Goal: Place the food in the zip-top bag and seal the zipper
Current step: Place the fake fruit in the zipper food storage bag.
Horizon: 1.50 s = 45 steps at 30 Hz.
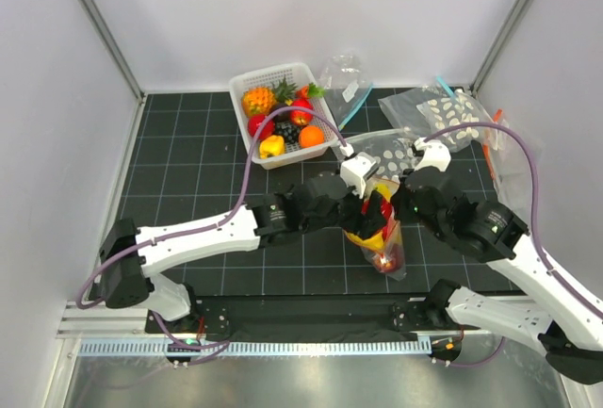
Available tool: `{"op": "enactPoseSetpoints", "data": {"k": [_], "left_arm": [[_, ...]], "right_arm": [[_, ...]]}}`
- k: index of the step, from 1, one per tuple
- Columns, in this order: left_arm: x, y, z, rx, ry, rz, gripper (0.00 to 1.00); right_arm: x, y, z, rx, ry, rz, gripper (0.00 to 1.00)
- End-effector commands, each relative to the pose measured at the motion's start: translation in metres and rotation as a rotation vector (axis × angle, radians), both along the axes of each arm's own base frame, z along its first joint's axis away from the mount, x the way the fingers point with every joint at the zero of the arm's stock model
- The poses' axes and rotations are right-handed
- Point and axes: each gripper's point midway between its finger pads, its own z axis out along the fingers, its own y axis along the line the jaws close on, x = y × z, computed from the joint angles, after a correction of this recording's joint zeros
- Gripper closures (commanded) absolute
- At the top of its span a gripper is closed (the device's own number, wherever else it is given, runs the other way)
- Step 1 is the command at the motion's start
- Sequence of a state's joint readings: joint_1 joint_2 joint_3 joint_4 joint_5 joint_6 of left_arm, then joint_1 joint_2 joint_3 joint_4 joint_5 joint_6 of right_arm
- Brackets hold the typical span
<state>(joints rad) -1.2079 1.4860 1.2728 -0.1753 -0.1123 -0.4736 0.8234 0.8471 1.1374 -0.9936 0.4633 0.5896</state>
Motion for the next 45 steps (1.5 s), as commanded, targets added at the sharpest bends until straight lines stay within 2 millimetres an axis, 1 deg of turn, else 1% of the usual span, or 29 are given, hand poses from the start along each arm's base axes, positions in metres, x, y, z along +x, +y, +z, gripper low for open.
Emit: {"op": "enactPoseSetpoints", "data": {"k": [1, 5, 10, 14, 16, 17, 18, 19, 21, 24, 26, 29, 33, 36, 37, 38, 41, 43, 44, 45], "left_arm": [[0.015, -0.013, 0.04, -0.113, -0.048, 0.06, 0.58], [0.021, -0.019, 0.031, -0.091, -0.042, 0.076, 0.58], [0.012, -0.026, 0.03, -0.103, -0.007, 0.033, 0.58], [0.016, -0.021, 0.031, -0.082, -0.024, 0.058, 0.57], [0.019, -0.019, 0.028, -0.065, -0.026, 0.07, 0.55], [0.018, -0.019, 0.026, -0.06, -0.021, 0.063, 0.55], [0.017, -0.021, 0.018, -0.038, -0.011, 0.056, 0.55], [0.017, -0.023, 0.019, -0.034, -0.007, 0.05, 0.54], [0.017, -0.03, 0.006, -0.003, 0.01, 0.044, 0.55], [0.013, -0.038, -0.003, 0.002, 0.041, 0.015, 0.55], [0.013, -0.043, -0.012, 0.018, 0.052, 0.008, 0.55], [0.021, -0.044, -0.026, 0.048, 0.053, 0.031, 0.54], [0.032, -0.043, -0.034, 0.058, 0.072, 0.045, 0.53], [0.029, -0.045, -0.037, 0.062, 0.084, 0.027, 0.53], [0.027, -0.046, -0.035, 0.053, 0.094, 0.015, 0.52], [0.025, -0.046, -0.033, 0.048, 0.098, 0.009, 0.51], [0.016, -0.047, -0.026, 0.025, 0.119, -0.031, 0.39], [0.011, -0.043, -0.013, 0.0, 0.116, -0.043, 0.28], [0.004, -0.042, -0.009, -0.01, 0.127, -0.073, 0.18], [0.001, -0.038, 0.0, -0.027, 0.123, -0.078, 0.12]], "right_arm": [[0.002, -0.008, 0.022, 0.03, -0.052, -0.043, 0.99], [0.001, -0.013, 0.023, 0.03, -0.061, -0.062, 0.99], [0.001, -0.019, 0.024, 0.026, -0.076, -0.085, 0.99], [0.003, -0.019, 0.023, 0.037, -0.089, -0.089, 0.99], [0.004, -0.017, 0.017, 0.028, -0.077, -0.087, 0.99], [0.004, -0.017, 0.018, 0.032, -0.081, -0.089, 0.99], [0.004, -0.017, 0.016, 0.028, -0.078, -0.088, 0.99], [0.004, -0.017, 0.016, 0.026, -0.077, -0.088, 0.99], [0.005, -0.015, 0.017, 0.034, -0.079, -0.086, 0.99], [0.005, -0.015, 0.019, 0.037, -0.083, -0.085, 0.99], [0.005, -0.017, 0.018, 0.029, -0.084, -0.095, 0.99], [0.004, -0.017, 0.017, 0.035, -0.086, -0.092, 0.99], [0.002, -0.016, 0.012, 0.055, -0.082, -0.085, 0.99], [0.002, -0.017, 0.011, 0.054, -0.086, -0.09, 0.99], [0.002, -0.017, 0.01, 0.049, -0.085, -0.091, 0.99], [0.003, -0.018, 0.01, 0.048, -0.086, -0.094, 0.99], [0.003, -0.019, 0.011, 0.046, -0.092, -0.1, 0.99], [0.003, -0.021, 0.011, 0.043, -0.095, -0.108, 0.99], [0.003, -0.022, 0.011, 0.044, -0.095, -0.11, 0.99], [0.003, -0.023, 0.011, 0.043, -0.096, -0.116, 0.99]]}}
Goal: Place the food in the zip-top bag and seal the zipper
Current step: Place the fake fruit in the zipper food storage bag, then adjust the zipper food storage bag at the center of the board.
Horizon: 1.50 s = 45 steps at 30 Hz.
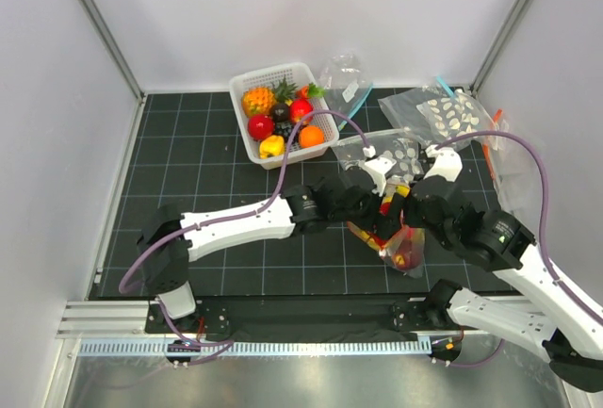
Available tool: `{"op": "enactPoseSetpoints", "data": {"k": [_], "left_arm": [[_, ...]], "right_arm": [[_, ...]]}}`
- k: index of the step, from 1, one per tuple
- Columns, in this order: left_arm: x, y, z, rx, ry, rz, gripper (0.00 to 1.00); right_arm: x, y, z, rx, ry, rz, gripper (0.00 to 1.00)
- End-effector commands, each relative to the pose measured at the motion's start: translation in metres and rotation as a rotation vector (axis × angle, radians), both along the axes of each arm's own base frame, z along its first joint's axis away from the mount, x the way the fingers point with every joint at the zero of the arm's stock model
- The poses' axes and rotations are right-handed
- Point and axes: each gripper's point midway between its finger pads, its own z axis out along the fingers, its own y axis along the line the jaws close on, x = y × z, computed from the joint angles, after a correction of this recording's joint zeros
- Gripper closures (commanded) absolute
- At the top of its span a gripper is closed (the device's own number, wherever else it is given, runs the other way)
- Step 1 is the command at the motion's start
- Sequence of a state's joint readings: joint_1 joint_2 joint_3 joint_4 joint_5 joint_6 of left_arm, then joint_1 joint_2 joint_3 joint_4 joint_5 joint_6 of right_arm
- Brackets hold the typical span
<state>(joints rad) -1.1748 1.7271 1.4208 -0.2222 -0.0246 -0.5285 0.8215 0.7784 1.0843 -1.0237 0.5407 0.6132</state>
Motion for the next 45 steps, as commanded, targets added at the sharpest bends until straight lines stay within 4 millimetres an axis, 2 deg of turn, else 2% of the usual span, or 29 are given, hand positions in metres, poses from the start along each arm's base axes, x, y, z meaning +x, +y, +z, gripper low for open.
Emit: {"op": "enactPoseSetpoints", "data": {"k": [1, 10, 13, 17, 18, 22, 28, 31, 32, 34, 37, 39, 40, 42, 43, 45], "left_arm": [[-0.017, 0.004, 0.058, -0.135, -0.009, -0.06, 0.02], [-0.026, 0.037, 0.095, -0.146, -0.05, -0.059, 0.0], [-0.021, 0.052, 0.094, -0.095, -0.076, -0.019, 0.0], [-0.012, 0.075, 0.084, -0.019, -0.107, 0.054, 0.0], [-0.011, 0.08, 0.074, 0.013, -0.103, 0.066, 0.0], [-0.009, 0.087, 0.05, 0.076, -0.088, 0.088, 0.01], [0.003, 0.094, 0.015, 0.157, -0.062, 0.143, 0.09], [0.003, 0.094, 0.004, 0.156, -0.033, 0.148, 0.26], [0.001, 0.094, 0.0, 0.158, -0.022, 0.143, 0.35], [0.0, 0.092, 0.0, 0.141, -0.015, 0.137, 0.47], [-0.003, 0.083, -0.001, 0.127, 0.001, 0.106, 0.73], [-0.006, 0.076, 0.003, 0.11, 0.011, 0.072, 0.83], [-0.006, 0.072, 0.002, 0.11, 0.016, 0.06, 0.92], [-0.005, 0.065, 0.017, 0.084, 0.008, 0.04, 1.0], [-0.005, 0.06, 0.033, 0.056, -0.007, 0.024, 1.0], [-0.004, 0.059, 0.048, 0.043, -0.018, 0.021, 1.0]], "right_arm": [[0.008, 0.001, 0.019, 0.07, -0.077, -0.041, 0.98], [0.008, 0.001, 0.015, 0.078, -0.076, -0.048, 0.98], [0.008, 0.001, 0.016, 0.08, -0.077, -0.044, 0.98], [0.008, 0.001, 0.019, 0.083, -0.082, -0.045, 0.98], [0.008, 0.002, 0.019, 0.085, -0.084, -0.045, 0.98], [0.009, 0.002, 0.019, 0.085, -0.084, -0.043, 0.98], [0.008, 0.003, 0.02, 0.095, -0.084, -0.042, 0.98], [0.007, 0.003, 0.02, 0.096, -0.085, -0.04, 0.98], [0.007, 0.002, 0.019, 0.094, -0.083, -0.04, 0.98], [0.007, 0.003, 0.018, 0.095, -0.081, -0.038, 0.98], [0.007, 0.006, 0.013, 0.092, -0.068, -0.026, 0.99], [0.007, 0.01, 0.012, 0.089, -0.058, -0.013, 0.99], [0.008, 0.012, 0.012, 0.09, -0.055, -0.004, 0.99], [0.008, 0.017, 0.013, 0.087, -0.043, 0.017, 0.99], [0.009, 0.02, 0.015, 0.087, -0.037, 0.026, 0.99], [0.008, 0.029, 0.015, 0.091, -0.011, 0.057, 0.99]]}}
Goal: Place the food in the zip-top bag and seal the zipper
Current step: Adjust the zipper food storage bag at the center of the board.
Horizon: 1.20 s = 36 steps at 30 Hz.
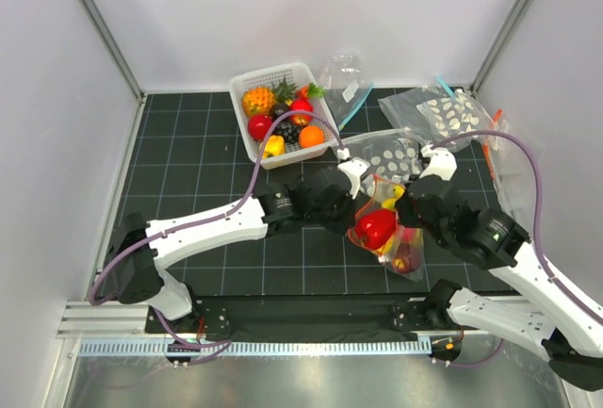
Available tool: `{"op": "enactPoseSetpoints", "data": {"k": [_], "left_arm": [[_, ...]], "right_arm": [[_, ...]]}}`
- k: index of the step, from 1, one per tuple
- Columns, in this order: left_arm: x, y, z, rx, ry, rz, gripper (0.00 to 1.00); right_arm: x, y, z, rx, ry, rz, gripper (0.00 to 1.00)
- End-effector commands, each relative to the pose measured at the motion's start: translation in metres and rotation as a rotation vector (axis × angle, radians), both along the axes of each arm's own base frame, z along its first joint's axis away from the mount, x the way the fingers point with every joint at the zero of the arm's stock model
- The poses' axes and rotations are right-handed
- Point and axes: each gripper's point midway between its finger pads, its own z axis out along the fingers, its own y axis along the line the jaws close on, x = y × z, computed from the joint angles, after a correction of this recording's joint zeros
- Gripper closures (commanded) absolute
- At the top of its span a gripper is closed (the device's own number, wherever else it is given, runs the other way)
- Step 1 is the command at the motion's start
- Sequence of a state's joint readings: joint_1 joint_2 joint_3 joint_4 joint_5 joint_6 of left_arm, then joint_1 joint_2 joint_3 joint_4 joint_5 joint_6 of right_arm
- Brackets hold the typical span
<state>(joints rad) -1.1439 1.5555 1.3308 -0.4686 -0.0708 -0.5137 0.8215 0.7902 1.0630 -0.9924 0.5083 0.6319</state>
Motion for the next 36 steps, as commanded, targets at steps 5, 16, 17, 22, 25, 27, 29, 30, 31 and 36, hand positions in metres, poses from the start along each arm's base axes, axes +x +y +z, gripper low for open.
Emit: {"op": "enactPoseSetpoints", "data": {"k": [5, 16, 17, 22, 25, 27, 29, 30, 31, 36], "left_arm": [[-0.009, -0.038, 0.107, -0.245, -0.038, -0.145, 1.0], [0.002, -0.023, 0.089, -0.246, 0.022, -0.123, 1.0], [0.004, -0.019, 0.088, -0.244, 0.02, -0.113, 1.0], [0.01, 0.001, 0.086, -0.243, 0.02, -0.08, 1.0], [0.012, 0.006, 0.086, -0.244, 0.018, -0.069, 1.0], [0.015, 0.01, 0.086, -0.245, 0.015, -0.061, 1.0], [0.017, 0.013, 0.086, -0.241, 0.012, -0.053, 1.0], [0.019, 0.016, 0.088, -0.243, 0.009, -0.048, 1.0], [0.019, 0.019, 0.088, -0.241, 0.01, -0.044, 1.0], [0.024, 0.031, 0.096, -0.237, -0.018, -0.017, 1.0]], "right_arm": [[0.01, 0.048, 0.017, 0.107, 0.03, 0.113, 0.99], [0.008, 0.041, 0.025, 0.12, 0.0, 0.094, 0.91], [0.008, 0.038, 0.026, 0.11, -0.002, 0.086, 0.87], [0.003, 0.03, 0.022, 0.085, 0.015, 0.076, 0.82], [0.0, 0.031, 0.011, 0.085, 0.043, 0.082, 0.8], [-0.002, 0.033, 0.008, 0.092, 0.053, 0.091, 0.74], [-0.005, 0.032, 0.006, 0.1, 0.058, 0.092, 0.66], [-0.006, 0.031, 0.006, 0.104, 0.057, 0.093, 0.66], [-0.007, 0.03, 0.006, 0.1, 0.058, 0.092, 0.65], [-0.012, 0.024, 0.007, 0.086, 0.073, 0.094, 0.82]]}}
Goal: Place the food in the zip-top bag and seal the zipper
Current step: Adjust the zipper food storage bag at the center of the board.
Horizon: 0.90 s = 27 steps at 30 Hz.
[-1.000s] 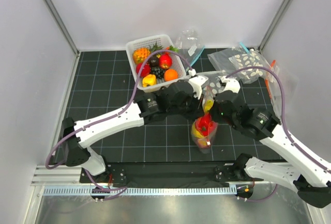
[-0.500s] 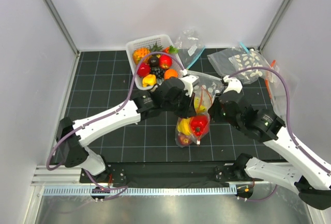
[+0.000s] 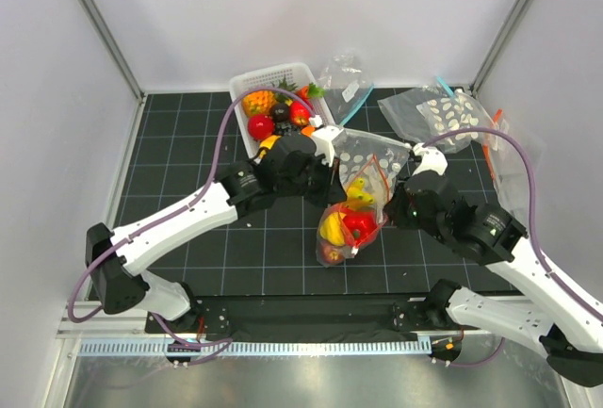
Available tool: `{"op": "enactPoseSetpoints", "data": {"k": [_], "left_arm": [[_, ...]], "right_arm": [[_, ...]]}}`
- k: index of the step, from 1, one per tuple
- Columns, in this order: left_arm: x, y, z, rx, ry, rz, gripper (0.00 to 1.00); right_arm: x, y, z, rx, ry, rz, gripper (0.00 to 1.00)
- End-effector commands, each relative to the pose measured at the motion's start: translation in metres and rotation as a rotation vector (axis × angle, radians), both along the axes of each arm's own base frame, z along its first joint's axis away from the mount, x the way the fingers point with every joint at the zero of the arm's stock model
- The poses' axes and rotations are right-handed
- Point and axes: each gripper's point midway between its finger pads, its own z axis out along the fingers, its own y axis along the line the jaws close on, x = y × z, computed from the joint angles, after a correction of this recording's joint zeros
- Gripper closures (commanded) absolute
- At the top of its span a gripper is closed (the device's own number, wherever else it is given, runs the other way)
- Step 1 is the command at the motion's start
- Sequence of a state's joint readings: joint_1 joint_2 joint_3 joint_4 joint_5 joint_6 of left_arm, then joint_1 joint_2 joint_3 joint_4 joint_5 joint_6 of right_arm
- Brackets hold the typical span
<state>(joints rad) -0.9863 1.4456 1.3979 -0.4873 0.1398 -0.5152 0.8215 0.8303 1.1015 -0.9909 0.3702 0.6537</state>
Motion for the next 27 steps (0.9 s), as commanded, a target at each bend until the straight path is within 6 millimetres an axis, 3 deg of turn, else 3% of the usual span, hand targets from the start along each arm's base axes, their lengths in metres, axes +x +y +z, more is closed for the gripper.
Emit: {"op": "enactPoseSetpoints", "data": {"k": [1, 3, 4, 7, 9, 12, 15, 18, 22, 23, 24, 27], "left_arm": [[0.001, 0.011, 0.023, -0.039, -0.051, 0.006, 1.0], [0.001, 0.013, 0.024, -0.037, -0.051, 0.007, 1.0], [0.001, 0.013, 0.024, -0.036, -0.051, 0.007, 1.0], [0.0, 0.014, 0.027, -0.034, -0.052, 0.004, 1.0], [-0.001, 0.012, 0.032, -0.045, -0.049, -0.004, 1.0], [-0.008, -0.001, 0.033, -0.057, -0.023, -0.042, 1.0], [-0.015, -0.006, 0.029, -0.057, -0.012, -0.066, 1.0], [-0.009, 0.005, 0.024, -0.049, -0.042, -0.013, 1.0], [-0.007, 0.017, 0.007, -0.02, -0.039, 0.026, 1.0], [-0.008, 0.016, 0.003, -0.02, -0.033, 0.024, 1.0], [-0.011, 0.016, -0.003, -0.022, -0.014, 0.015, 1.0], [-0.014, 0.011, -0.003, -0.04, -0.002, -0.001, 1.0]], "right_arm": [[-0.005, -0.002, 0.004, 0.005, 0.004, 0.005, 0.87], [-0.004, -0.003, 0.004, 0.005, 0.0, 0.004, 0.92], [-0.004, -0.002, 0.006, 0.008, -0.003, 0.008, 0.99], [0.0, 0.004, 0.02, 0.043, -0.028, 0.013, 0.99], [0.002, 0.015, 0.033, 0.092, -0.041, 0.036, 0.99], [0.005, 0.047, 0.055, 0.192, -0.043, 0.126, 0.99], [0.01, 0.066, 0.056, 0.22, -0.027, 0.169, 0.99], [0.012, 0.06, 0.046, 0.185, -0.024, 0.146, 0.99], [0.013, 0.035, 0.028, 0.097, -0.03, 0.064, 0.99], [0.012, 0.029, 0.023, 0.073, -0.019, 0.053, 0.94], [0.011, 0.026, 0.022, 0.062, -0.021, 0.044, 0.82], [0.01, 0.021, 0.016, 0.039, -0.016, 0.038, 0.59]]}}
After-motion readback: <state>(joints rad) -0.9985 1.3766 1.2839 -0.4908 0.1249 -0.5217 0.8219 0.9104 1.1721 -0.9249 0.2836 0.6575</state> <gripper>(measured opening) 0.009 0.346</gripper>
